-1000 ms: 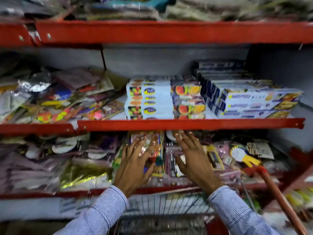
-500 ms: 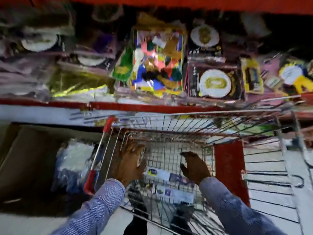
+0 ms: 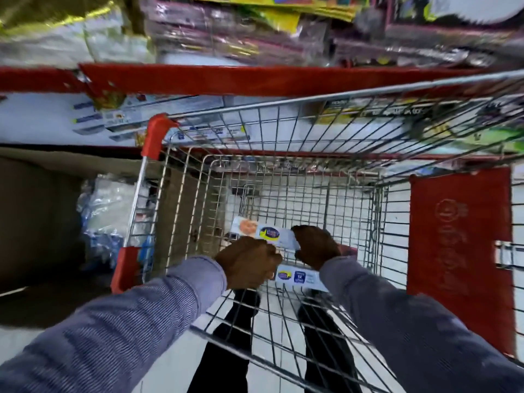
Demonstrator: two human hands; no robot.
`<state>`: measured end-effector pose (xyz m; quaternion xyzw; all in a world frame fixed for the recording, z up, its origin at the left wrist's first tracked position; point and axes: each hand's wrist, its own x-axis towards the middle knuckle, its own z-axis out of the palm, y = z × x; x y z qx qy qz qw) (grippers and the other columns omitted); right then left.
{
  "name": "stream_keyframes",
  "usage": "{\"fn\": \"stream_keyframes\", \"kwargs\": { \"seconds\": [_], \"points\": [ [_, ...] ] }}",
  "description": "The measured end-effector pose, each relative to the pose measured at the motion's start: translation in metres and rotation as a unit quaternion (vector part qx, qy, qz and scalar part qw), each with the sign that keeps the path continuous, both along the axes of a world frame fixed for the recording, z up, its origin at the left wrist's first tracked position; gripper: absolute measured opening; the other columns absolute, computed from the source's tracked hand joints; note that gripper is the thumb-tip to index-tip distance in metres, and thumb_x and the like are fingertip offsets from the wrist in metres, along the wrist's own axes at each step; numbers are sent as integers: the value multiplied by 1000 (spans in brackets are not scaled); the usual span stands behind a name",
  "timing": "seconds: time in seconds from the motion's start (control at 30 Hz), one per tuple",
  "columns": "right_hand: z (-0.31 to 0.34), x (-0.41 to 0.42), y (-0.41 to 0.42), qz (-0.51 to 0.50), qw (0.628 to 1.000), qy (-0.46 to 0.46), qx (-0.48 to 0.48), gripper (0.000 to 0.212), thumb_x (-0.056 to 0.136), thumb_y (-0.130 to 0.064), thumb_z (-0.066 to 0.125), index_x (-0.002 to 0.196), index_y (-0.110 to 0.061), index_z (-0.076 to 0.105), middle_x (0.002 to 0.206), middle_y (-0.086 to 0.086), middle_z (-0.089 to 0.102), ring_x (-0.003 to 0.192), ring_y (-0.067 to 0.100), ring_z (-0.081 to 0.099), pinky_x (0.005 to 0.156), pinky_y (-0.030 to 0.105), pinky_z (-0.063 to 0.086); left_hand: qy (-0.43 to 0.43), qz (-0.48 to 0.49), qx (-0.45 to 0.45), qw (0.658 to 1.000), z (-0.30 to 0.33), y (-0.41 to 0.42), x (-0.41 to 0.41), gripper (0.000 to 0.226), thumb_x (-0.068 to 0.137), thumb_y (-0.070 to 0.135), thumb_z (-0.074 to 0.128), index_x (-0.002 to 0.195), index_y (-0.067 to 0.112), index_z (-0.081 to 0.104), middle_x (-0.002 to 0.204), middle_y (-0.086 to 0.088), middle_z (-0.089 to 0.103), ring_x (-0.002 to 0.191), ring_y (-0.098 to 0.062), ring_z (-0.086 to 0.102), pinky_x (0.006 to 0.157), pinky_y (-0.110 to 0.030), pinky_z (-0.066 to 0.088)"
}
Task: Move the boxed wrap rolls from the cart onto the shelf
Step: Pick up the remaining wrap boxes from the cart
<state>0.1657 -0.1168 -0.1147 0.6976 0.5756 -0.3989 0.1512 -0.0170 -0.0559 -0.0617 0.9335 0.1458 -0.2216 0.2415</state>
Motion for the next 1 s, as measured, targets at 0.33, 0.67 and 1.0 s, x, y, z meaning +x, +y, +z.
{"fn": "stream_keyframes", "kwargs": {
  "seconds": [0.33,0.67,1.0],
  "points": [
    [47,50,7,-45,991,-10,127,56,77,-31,69,128,-16,54,120,12,67,109,35,64,87,41,53,124,-44,-38,991,-66,-23,26,27,89,17,63,113,5,61,111,-19,67,101,-40,63,81,-41,49],
    [174,69,39,-32,963,-15,267,52,75,-32,72,124,-19,61,111,13,73,106,34,66,86,39,54,75,46,31,996,9,4,43,42,86,23,66,126,13,56,118,-11,65,108,-33,60,86,-40,50],
    [421,87,84,8,925,-19,379,48,76,-34,71,122,-26,61,108,13,70,101,32,64,79,36,51,-186,179,190,947,265,49,26,57,56,63,69,109,40,64,87,11,76,76,-12,71,59,-20,50]
  ]
}}
